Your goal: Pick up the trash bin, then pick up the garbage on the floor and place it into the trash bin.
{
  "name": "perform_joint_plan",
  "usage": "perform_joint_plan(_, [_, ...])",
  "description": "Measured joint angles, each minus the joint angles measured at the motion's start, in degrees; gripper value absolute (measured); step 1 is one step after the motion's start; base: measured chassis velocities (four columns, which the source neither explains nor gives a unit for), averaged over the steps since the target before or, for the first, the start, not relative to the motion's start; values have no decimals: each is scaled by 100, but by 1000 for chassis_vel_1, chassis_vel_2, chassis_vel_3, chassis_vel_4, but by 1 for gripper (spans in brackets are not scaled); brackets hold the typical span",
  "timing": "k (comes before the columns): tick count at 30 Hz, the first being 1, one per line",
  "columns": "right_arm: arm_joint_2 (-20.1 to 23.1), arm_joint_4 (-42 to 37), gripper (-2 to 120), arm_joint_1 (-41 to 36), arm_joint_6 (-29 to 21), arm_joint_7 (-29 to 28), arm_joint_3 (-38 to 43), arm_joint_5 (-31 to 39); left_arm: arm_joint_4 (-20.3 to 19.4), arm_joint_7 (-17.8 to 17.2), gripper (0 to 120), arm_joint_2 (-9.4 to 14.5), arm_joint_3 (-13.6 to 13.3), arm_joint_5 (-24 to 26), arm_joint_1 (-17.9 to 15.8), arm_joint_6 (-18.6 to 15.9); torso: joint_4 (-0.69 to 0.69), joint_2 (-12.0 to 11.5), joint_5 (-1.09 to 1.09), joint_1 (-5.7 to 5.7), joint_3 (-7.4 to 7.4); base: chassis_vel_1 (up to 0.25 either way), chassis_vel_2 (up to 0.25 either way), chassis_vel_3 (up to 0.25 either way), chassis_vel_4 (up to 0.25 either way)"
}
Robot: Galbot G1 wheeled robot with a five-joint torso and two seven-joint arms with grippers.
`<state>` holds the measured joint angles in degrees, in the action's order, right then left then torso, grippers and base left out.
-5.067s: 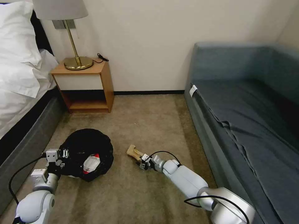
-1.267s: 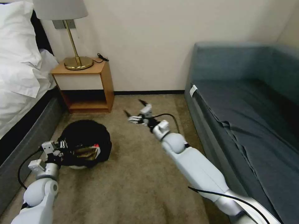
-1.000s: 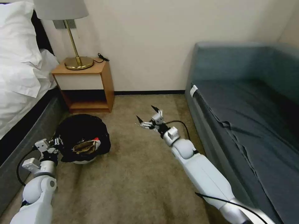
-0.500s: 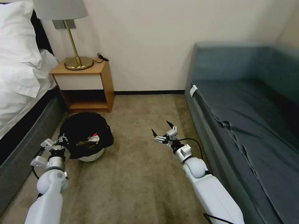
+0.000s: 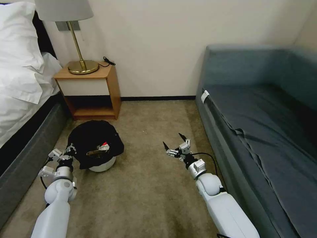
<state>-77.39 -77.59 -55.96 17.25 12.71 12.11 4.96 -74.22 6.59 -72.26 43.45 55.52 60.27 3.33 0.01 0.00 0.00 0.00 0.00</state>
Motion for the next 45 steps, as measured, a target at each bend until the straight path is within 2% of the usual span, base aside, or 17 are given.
perform_joint_plan(4, [-2,-3,100,-9,1,8,-6,5,0,5,15,6,3,40,24,-39,-1,0,0,0,0,0,0,0,0])
perform_joint_plan(6, [2,-5,100,-34,5,22,-14,11,-19,4,27,24,21,111,67,-82,0,0,1,0,0,0,0,0,0])
perform_joint_plan(10, [8,-5,100,-47,15,33,-15,12,-64,4,36,41,32,129,109,-99,0,0,0,0,0,0,0,0,0])
perform_joint_plan(11, [17,-15,100,-65,24,45,-20,12,-94,4,45,53,51,129,133,-107,0,0,0,0,0,0,0,0,0])
perform_joint_plan(12, [17,-15,100,-65,24,45,-20,12,-94,4,45,53,51,129,133,-107,0,0,0,0,0,0,0,0,0])
perform_joint_plan(16, [21,-48,100,-109,32,51,-19,11,-169,1,60,61,107,95,184,-113,0,0,0,0,0,0,0,0,0])
perform_joint_plan(20, [19,-94,100,-169,38,51,-4,11,-345,1,77,79,191,24,296,-116,-1,0,0,0,0,0,0,0,0])
perform_joint_plan(22, [20,-116,100,-189,39,48,3,11,-404,1,79,85,215,1,343,-117,-1,0,0,0,0,0,0,0,0])
perform_joint_plan(24, [29,-201,100,-261,32,20,13,13,-613,1,93,81,292,-144,530,-117,-1,0,0,0,0,0,0,0,0])
perform_joint_plan(26, [31,-239,100,-288,24,-9,23,14,-709,1,98,67,327,-212,618,-114,-1,0,0,0,0,0,0,0,0])
perform_joint_plan(30, [33,-324,100,-335,-29,-164,28,34,-883,1,100,54,405,-326,771,-105,-1,0,0,0,0,0,0,0,0])
perform_joint_plan(32, [43,-453,100,-396,-189,-655,7,55,-1099,3,100,48,519,-553,956,-61,-1,0,-1,0,0,0,0,0,0])
perform_joint_plan(39, [62,-746,100,-490,-558,-1462,-99,160,-1634,103,100,49,688,-1157,1414,63,0,0,0,0,-1,0,0,0,0])
perform_joint_plan(41, [68,-842,100,-535,-664,-1583,-101,242,-2066,107,100,45,698,-1214,1703,30,0,0,-1,0,-1,0,0,0,0])
perform_joint_plan(42, [72,-902,100,-571,-745,-1633,-85,301,-2459,103,100,51,698,-1199,1920,-76,0,1,0,0,0,0,0,0,0])
perform_joint_plan(43, [72,-902,100,-571,-745,-1633,-85,301,-2459,103,100,51,698,-1199,1920,-76,0,1,0,0,0,0,0,0,0])
perform_joint_plan(45, [79,-987,100,-629,-887,-1733,-63,454,-3008,93,100,55,715,-1303,2158,-185,-1,1,2,0,-1,0,0,0,0])
